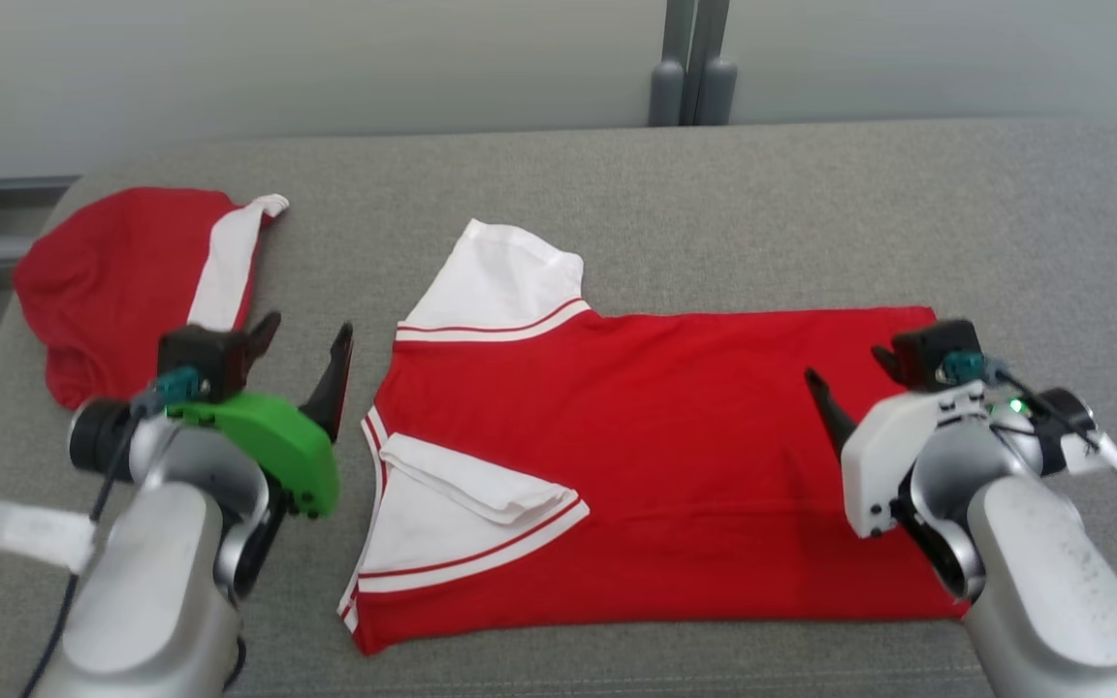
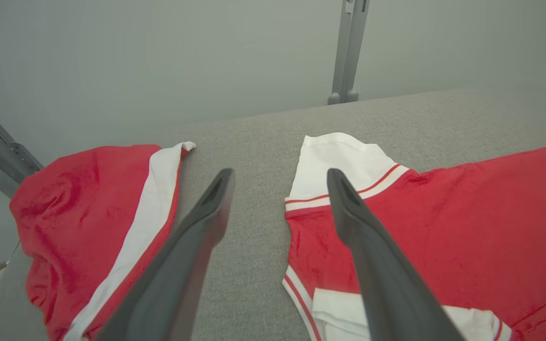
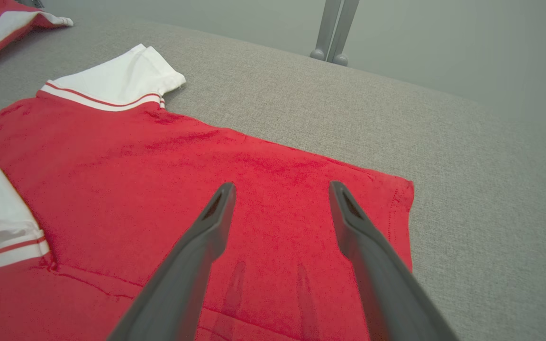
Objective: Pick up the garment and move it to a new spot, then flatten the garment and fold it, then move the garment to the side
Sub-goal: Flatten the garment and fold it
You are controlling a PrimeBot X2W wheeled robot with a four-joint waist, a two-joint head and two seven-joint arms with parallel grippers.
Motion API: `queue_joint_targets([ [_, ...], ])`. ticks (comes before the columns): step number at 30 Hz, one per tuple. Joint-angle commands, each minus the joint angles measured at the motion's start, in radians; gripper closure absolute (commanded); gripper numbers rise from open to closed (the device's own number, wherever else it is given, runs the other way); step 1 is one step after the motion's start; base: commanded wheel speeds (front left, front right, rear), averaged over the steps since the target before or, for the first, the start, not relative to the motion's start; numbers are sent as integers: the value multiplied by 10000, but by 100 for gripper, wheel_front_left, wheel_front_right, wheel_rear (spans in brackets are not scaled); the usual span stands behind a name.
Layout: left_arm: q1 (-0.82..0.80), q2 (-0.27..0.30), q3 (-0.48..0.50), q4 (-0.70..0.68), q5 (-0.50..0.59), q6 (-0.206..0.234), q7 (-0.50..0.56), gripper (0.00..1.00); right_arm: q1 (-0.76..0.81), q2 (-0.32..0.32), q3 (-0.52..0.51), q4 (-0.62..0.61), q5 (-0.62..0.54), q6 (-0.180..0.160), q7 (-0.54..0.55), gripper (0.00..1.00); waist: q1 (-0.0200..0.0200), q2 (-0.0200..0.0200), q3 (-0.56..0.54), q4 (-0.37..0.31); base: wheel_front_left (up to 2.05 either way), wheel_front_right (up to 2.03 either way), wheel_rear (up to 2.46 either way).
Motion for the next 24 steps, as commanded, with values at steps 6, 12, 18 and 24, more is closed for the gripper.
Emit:
queue_joint_targets([
  [6, -2587, 338, -666, 936, 237, -56, 919, 0, -1801, -944, 678, -228, 790, -14, 1988, 0, 0, 0, 2129, -876, 0, 0, 0],
  [12, -4484, 746, -1563, 1832, 70, -58, 1666, 0, -3106, -1611, 1137, -411, 1085, -14, 3265, 0, 0, 0, 3207, -1470, 0, 0, 0],
  [18, -5686, 984, -2163, 2655, 90, -60, 1973, 0, -3813, -1888, 1286, -609, 1180, -14, 3762, 0, 0, 0, 3921, -1862, 0, 0, 0],
  [24, -6721, 1134, -2527, 3756, 110, -61, 2412, 0, -4026, -1629, 1015, -725, 1176, -14, 3861, 0, 0, 0, 4498, -2239, 0, 0, 0],
])
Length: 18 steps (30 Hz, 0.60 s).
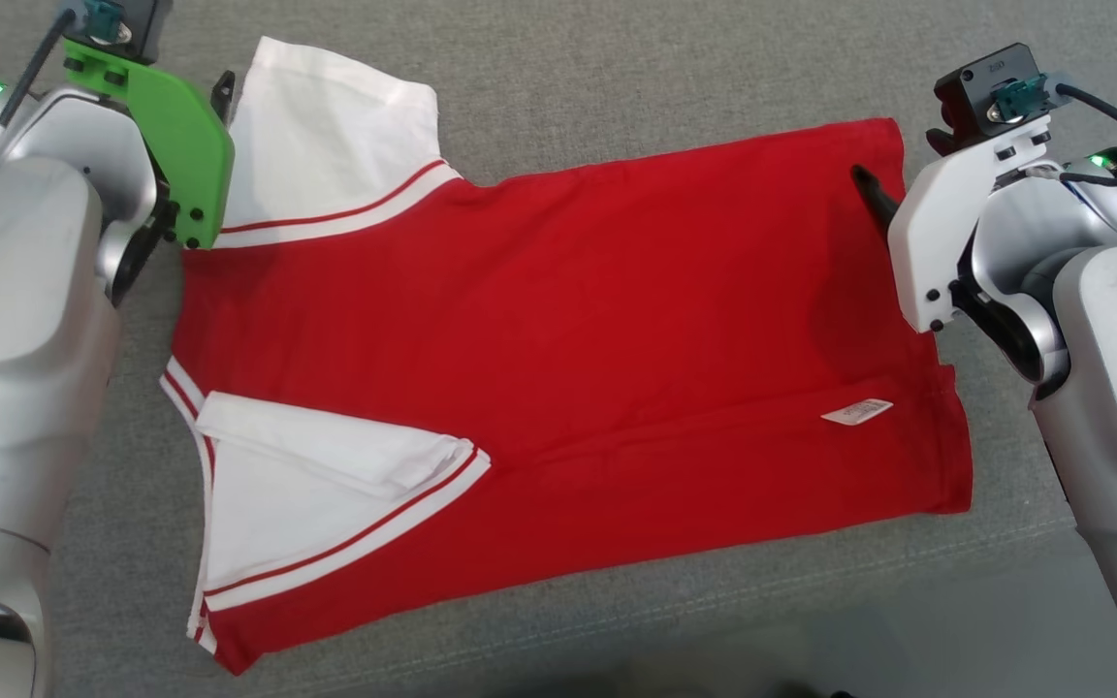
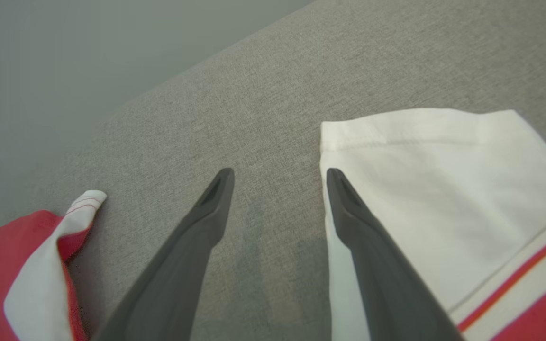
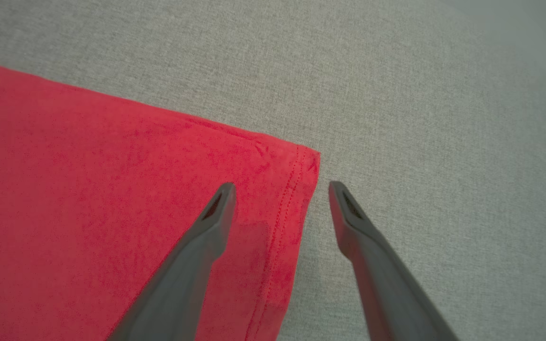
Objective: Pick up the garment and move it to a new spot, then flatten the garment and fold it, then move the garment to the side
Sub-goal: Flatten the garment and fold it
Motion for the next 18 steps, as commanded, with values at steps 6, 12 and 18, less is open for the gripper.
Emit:
queue_joint_targets([
  [6, -1041, 57, -125, 801, -60, -12, 486, 0, -36, 19, -182, -316, -100, -14, -69, 0, -1, 0, 1019, -812, 0, 0, 0],
  [12, -1347, -124, -146, 1267, -210, -10, 577, 0, 85, 83, -328, -365, -171, -14, -138, 0, -1, 0, 1065, -848, 0, 0, 0],
  [18, -1361, -314, -358, 1528, -395, -12, 705, 60, 76, 79, -411, -275, -202, -14, -100, 0, -1, 0, 1026, -813, 0, 0, 0],
])
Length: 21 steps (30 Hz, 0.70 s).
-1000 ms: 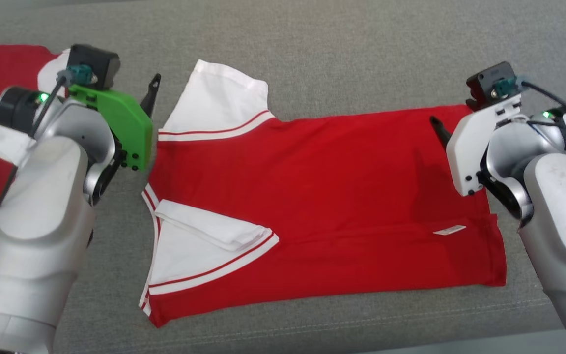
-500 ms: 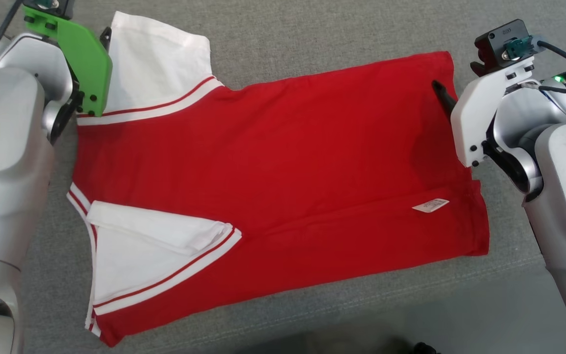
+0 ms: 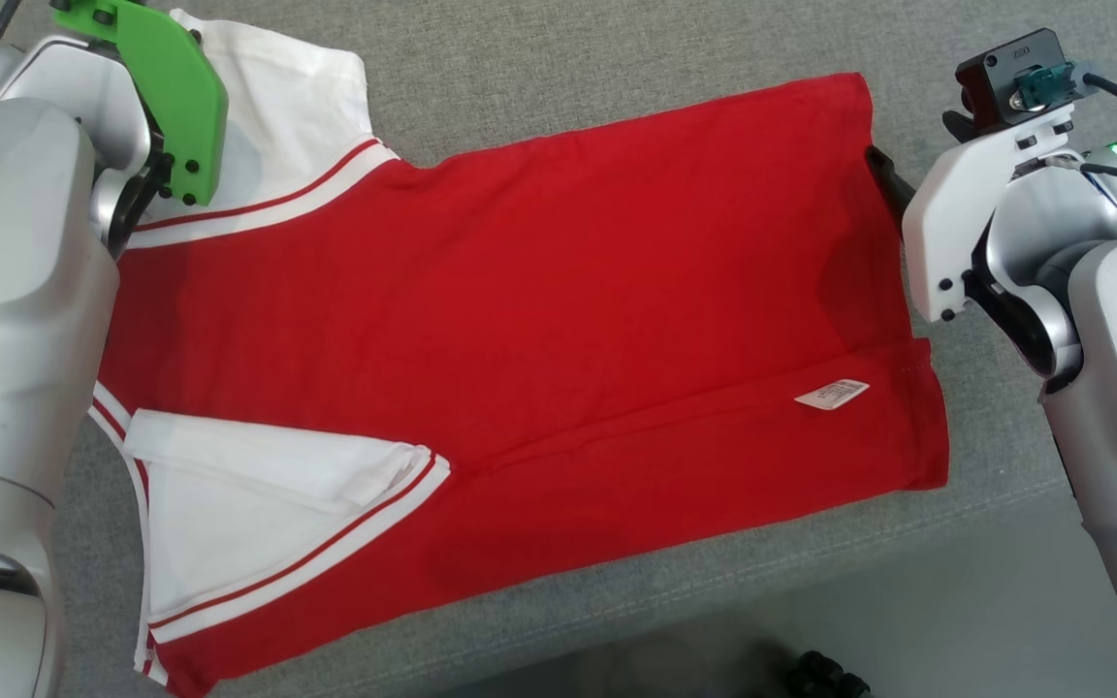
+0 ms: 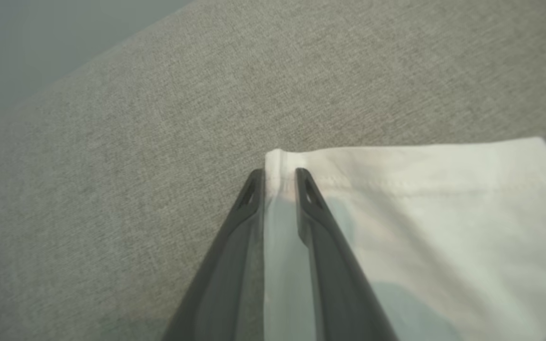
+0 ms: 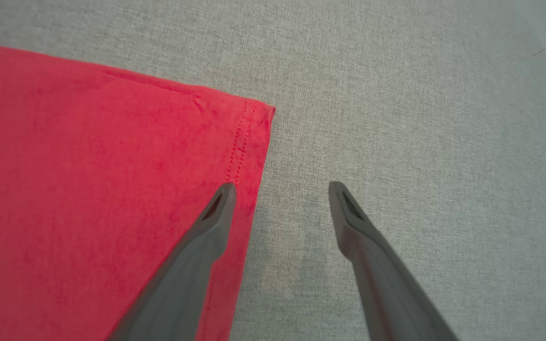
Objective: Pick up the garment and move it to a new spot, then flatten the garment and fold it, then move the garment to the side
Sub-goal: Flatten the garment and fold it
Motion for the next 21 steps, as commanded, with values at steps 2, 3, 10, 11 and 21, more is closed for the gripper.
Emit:
queue_joint_targets([
  [2, 56, -80, -241, 226, -175, -11, 280, 100, 35, -75, 8, 46, -58, -14, 115, 0, -2, -1, -18, 51, 0, 0, 0],
  [3, 85, -114, -278, 246, -195, -13, 290, 100, -9, -106, -7, 46, -55, -14, 134, 0, -2, -1, -22, 71, 0, 0, 0],
  [10, 301, -532, -462, 463, -389, -15, 89, 100, -373, -282, -252, 268, -142, -14, -80, 0, -2, -1, -125, 348, 0, 0, 0],
  [11, 329, -610, -499, 499, -409, -15, 102, 100, -447, -280, -267, 331, -134, -14, -95, 0, -2, -1, -127, 396, 0, 0, 0],
  [21, 43, -986, -777, 660, -646, -20, -50, 100, -1296, -323, -119, 1103, -262, -14, -55, 0, -2, -1, 69, 677, 0, 0, 0],
])
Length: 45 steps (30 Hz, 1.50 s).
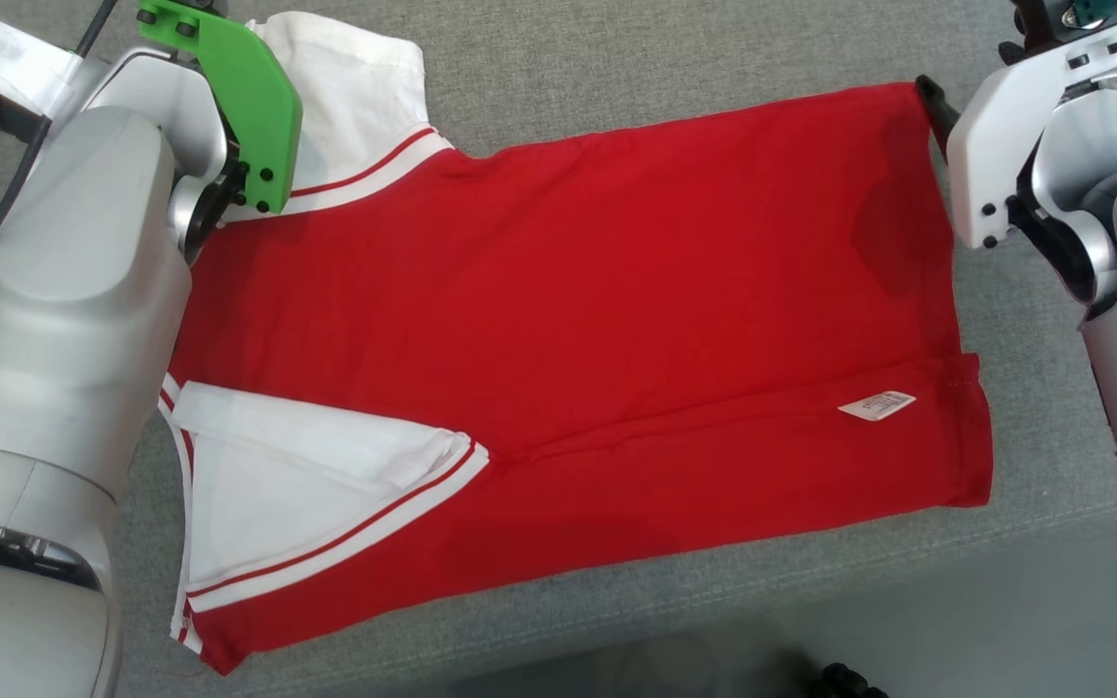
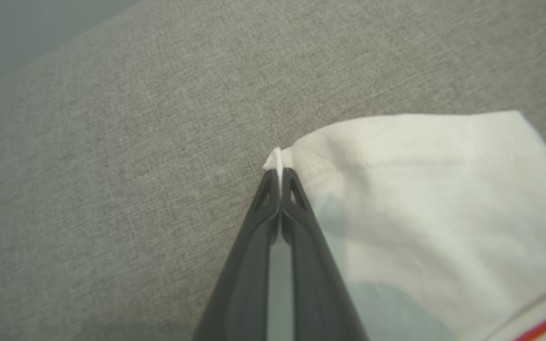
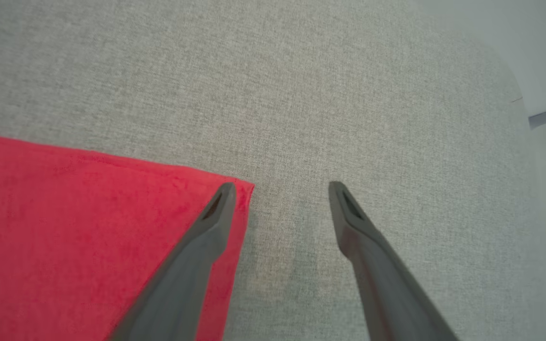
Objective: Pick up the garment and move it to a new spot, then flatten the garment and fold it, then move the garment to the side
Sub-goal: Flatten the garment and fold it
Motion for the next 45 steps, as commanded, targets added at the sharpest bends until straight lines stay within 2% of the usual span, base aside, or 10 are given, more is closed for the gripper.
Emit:
queue_joint_targets([
  [1, 57, -158, -136, 126, -68, -39, 88, 100, -143, -35, -77, 137, -103, -14, 24, 0, 0, -1, 123, 96, 0, 0, 0],
  [10, -127, -234, -549, 157, -230, -40, 41, 100, -432, 279, -188, 1014, 16, -14, -68, 0, 0, -1, 390, 229, 0, 0, 0],
  [11, -112, -235, -565, 185, -295, -40, 45, 100, -420, 289, -195, 1070, 32, -14, -15, 4, 0, -1, 406, 236, 0, 0, 0],
  [13, -109, -229, -629, 235, -334, -41, -1, 100, -360, 297, -220, 1133, 66, -14, 82, 35, 0, -1, 414, 253, 0, 0, 0],
  [16, -57, -217, -726, 328, -423, -41, -13, 100, -234, 307, -277, 1194, 133, -16, 268, 75, 0, -1, 381, 259, 0, 0, 0],
  [17, -36, -207, -758, 350, -441, -41, -25, 100, -186, 307, -312, 1213, 167, -16, 343, 100, 0, -1, 367, 263, 0, 0, 0],
  [20, -42, -157, -817, 440, -544, -42, -63, 100, -101, 319, -376, 1198, 164, -16, 526, 100, 0, -1, 334, 264, 0, 0, 0],
  [25, -252, -86, -802, 483, -545, 52, -445, 100, -99, 410, -557, 952, 83, -14, 135, 100, 0, -1, 265, 308, 0, 0, 0],
  [35, -232, -22, -196, 269, -893, 688, -2337, 100, 368, 640, -1105, 772, 753, -14, -863, 100, 0, -1, -338, 623, 0, 0, 0],
  [45, 638, -164, 168, -440, -1331, 1038, -3637, 100, 1215, 240, -1430, 110, 1240, -14, -945, 100, 0, -1, -1070, 1064, 0, 0, 0],
])
